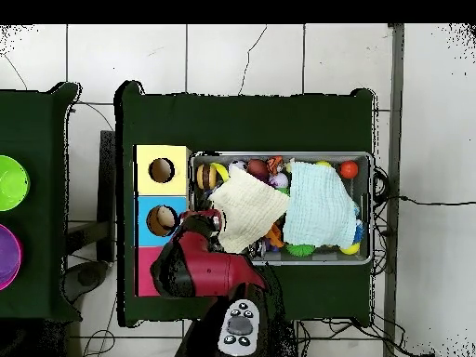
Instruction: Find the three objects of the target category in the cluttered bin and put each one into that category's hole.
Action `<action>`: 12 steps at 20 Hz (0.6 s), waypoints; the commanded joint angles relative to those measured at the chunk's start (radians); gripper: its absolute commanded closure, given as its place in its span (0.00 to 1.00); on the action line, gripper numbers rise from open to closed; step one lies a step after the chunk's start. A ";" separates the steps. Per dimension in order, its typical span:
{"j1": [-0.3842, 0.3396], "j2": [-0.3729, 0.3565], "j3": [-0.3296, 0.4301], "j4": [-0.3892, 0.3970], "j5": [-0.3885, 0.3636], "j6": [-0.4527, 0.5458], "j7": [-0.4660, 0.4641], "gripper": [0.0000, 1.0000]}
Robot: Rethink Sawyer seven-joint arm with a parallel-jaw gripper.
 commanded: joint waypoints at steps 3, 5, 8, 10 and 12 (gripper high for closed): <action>-0.117 -0.091 0.016 -0.047 -0.109 0.296 -0.016 1.00; -0.184 -0.138 0.080 -0.012 -0.171 0.303 -0.041 1.00; -0.235 -0.131 0.152 0.010 -0.237 0.234 0.023 0.00; -0.246 -0.100 0.172 0.019 -0.256 0.118 0.085 0.00; -0.262 -0.047 0.214 0.011 -0.272 0.014 0.144 0.00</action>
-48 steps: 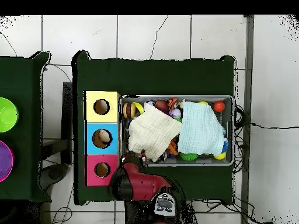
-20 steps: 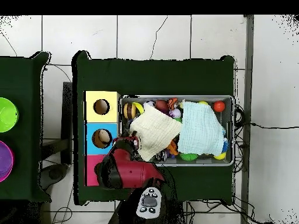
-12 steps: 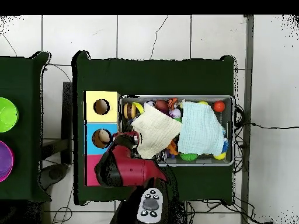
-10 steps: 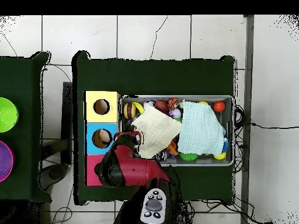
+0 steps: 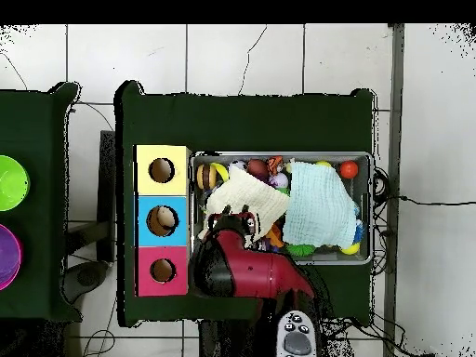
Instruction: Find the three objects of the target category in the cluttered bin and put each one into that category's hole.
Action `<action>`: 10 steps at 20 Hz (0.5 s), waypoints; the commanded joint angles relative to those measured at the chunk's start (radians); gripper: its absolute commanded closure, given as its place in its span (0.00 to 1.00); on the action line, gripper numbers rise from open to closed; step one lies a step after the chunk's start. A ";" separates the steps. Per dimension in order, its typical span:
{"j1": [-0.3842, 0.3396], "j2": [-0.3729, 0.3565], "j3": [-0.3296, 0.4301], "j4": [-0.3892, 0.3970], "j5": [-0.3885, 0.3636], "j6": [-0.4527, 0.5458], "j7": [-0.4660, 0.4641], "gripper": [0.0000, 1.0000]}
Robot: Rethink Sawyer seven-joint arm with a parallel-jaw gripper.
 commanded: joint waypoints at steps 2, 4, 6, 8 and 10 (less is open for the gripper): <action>-0.083 0.092 0.197 0.000 -0.122 -0.242 0.189 0.00; -0.070 0.118 0.190 -0.010 -0.115 -0.272 0.201 0.00; -0.068 0.135 0.189 -0.012 -0.106 -0.288 0.209 0.00; -0.060 0.138 0.186 -0.006 -0.087 -0.286 0.213 0.00; -0.051 0.136 0.186 -0.002 -0.062 -0.269 0.213 0.00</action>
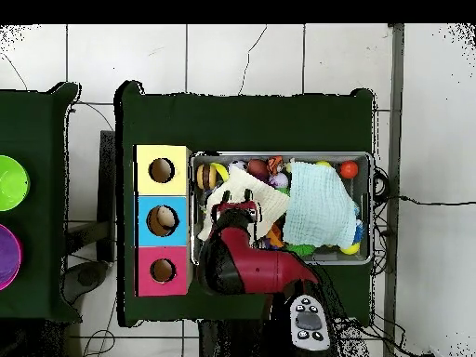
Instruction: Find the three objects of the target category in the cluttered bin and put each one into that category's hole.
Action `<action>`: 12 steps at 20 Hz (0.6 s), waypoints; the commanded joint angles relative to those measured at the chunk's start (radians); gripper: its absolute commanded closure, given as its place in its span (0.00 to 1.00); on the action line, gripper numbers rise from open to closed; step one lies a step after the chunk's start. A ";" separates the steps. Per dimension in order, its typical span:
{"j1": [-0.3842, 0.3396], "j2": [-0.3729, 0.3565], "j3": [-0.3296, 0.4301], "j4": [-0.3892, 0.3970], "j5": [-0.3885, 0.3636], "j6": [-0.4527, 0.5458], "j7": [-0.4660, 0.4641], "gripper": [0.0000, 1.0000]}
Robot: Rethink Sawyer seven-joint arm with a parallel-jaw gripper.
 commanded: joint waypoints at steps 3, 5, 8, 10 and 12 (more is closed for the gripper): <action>0.030 0.062 0.113 -0.002 0.034 0.020 0.212 0.00; 0.048 0.077 0.098 -0.009 0.050 0.027 0.206 0.00; 0.099 0.195 0.025 -0.067 0.090 0.073 0.161 0.00; 0.127 0.255 -0.020 -0.094 0.113 0.055 0.145 0.00; 0.123 0.283 -0.016 -0.101 0.109 0.026 0.147 0.00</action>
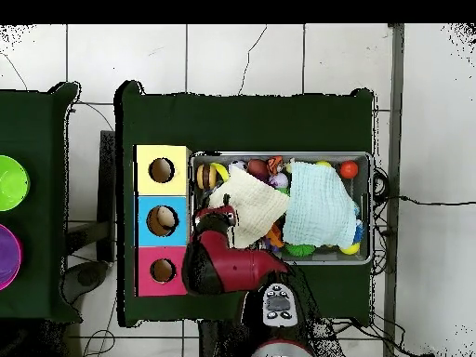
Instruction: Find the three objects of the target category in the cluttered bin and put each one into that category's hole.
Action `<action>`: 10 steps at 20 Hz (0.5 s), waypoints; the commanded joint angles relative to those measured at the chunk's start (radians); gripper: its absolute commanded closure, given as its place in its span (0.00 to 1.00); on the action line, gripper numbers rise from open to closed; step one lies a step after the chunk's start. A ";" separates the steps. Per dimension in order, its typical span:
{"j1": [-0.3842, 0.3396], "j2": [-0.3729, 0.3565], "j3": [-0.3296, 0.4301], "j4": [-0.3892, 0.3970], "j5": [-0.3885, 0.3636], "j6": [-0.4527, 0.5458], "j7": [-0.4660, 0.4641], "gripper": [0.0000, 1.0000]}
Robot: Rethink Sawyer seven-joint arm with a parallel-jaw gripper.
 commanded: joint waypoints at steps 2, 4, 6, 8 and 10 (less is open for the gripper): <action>0.031 0.231 -0.005 -0.111 0.066 0.016 0.154 0.00; 0.035 0.277 -0.009 -0.140 0.066 -0.019 0.153 0.00; 0.032 0.327 -0.012 -0.174 0.064 -0.049 0.152 0.00; 0.035 0.363 -0.021 -0.204 0.070 -0.056 0.145 0.00; 0.045 0.386 -0.031 -0.218 0.075 -0.080 0.142 0.00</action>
